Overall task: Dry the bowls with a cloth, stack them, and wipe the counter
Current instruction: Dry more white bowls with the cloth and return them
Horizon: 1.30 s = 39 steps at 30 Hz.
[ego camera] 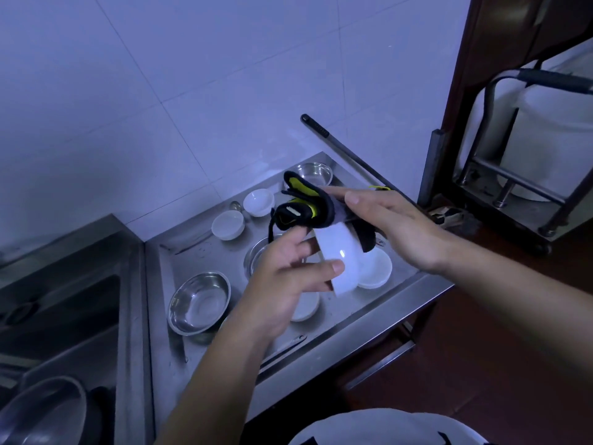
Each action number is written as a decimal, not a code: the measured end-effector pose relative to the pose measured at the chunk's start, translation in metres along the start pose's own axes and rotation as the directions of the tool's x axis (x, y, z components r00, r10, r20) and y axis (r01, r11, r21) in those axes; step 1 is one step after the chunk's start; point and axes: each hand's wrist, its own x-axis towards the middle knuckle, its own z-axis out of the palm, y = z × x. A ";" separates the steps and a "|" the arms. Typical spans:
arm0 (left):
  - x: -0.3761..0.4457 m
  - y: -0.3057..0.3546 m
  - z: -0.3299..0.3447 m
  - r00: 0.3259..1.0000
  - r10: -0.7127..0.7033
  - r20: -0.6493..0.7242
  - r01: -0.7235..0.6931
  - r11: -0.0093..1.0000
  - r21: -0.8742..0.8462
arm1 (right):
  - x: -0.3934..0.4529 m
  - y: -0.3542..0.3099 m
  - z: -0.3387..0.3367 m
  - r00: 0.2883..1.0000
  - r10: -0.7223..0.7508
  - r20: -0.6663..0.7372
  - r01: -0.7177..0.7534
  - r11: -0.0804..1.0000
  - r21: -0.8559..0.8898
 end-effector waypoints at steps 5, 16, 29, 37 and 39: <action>-0.007 0.005 -0.012 0.984 0.061 0.169 -0.006 0.951 -0.310 | -0.001 -0.003 -0.014 0.999 -0.018 0.035 0.012 0.988 0.151; 0.005 0.012 -0.026 0.986 0.150 -0.070 -0.149 0.614 -0.775 | -0.019 0.001 0.030 0.961 -0.068 -0.266 0.181 0.887 0.425; 0.011 0.011 -0.008 0.926 0.205 -0.317 -0.328 0.851 -0.410 | -0.044 -0.001 0.106 0.895 -0.048 -0.443 0.184 0.946 0.269; -0.005 0.011 0.001 0.971 0.191 -0.142 -0.214 0.961 -0.174 | -0.018 -0.009 0.056 0.926 0.121 -0.357 0.046 0.904 0.426; -0.006 0.009 0.003 0.985 0.152 -0.084 -0.164 0.973 -0.164 | -0.016 -0.008 0.044 0.933 0.112 -0.341 0.033 0.919 0.393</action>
